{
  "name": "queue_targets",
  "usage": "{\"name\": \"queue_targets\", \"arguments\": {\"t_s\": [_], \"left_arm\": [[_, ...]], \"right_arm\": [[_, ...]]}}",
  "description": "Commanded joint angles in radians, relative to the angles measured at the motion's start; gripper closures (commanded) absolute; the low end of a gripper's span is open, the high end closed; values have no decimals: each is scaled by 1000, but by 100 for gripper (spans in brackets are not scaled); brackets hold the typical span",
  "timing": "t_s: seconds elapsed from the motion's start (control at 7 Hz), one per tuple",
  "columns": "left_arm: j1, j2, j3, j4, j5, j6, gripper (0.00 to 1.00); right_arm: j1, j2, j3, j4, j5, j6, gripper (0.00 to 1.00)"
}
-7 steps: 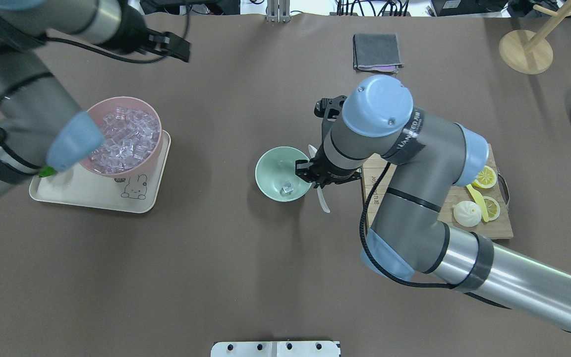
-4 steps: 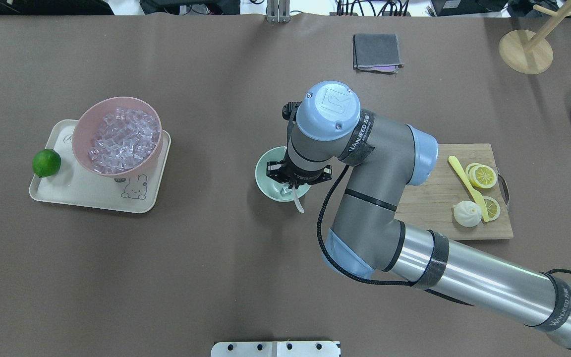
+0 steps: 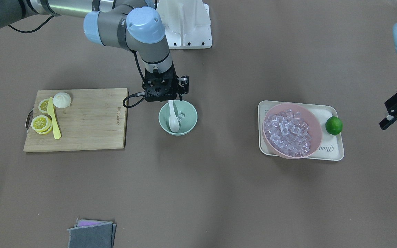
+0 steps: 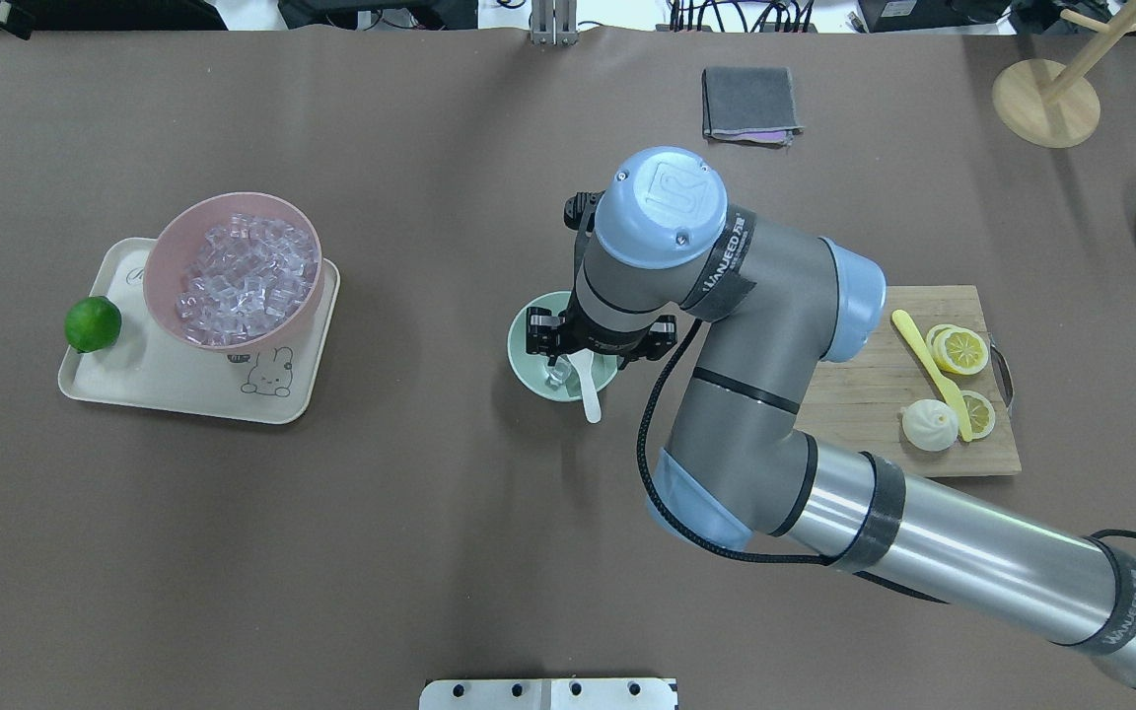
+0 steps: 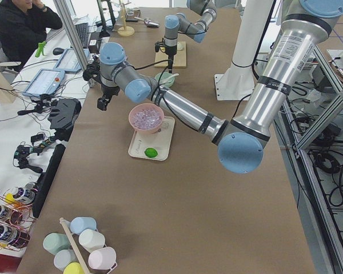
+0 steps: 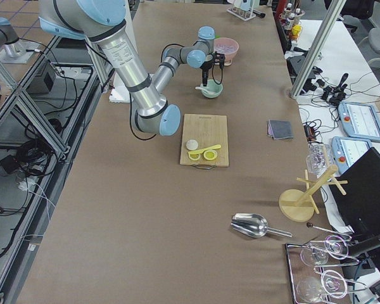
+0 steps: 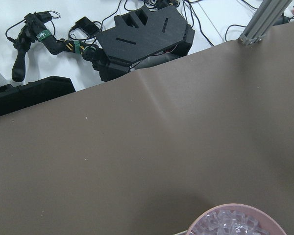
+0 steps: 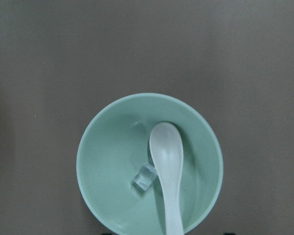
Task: Put spoon and ice into bowl
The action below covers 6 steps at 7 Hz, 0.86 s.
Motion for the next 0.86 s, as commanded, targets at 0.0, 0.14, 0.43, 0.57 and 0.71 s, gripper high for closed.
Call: {"name": "queue_targets", "arguments": {"t_s": [0.0,0.14,0.43,0.57,0.71], "left_arm": [[-1,102,-2,-97,0,7,2],[-2,187,7,-226,9,19,2],[-4,297,91,-426,142,17,2],[-8,333,116,-461,146,18,2],[-15,352,134,-451,141,18,2]], "right_arm": [[168,-36,109,-173,114,-206,0],[259,-121,144,-174,146,-357,0],[429,-285,32,61,144,-476,0],[512,-298,-86,155,196,-499,0],[579,-333,-107,137,239,-668,0]]}}
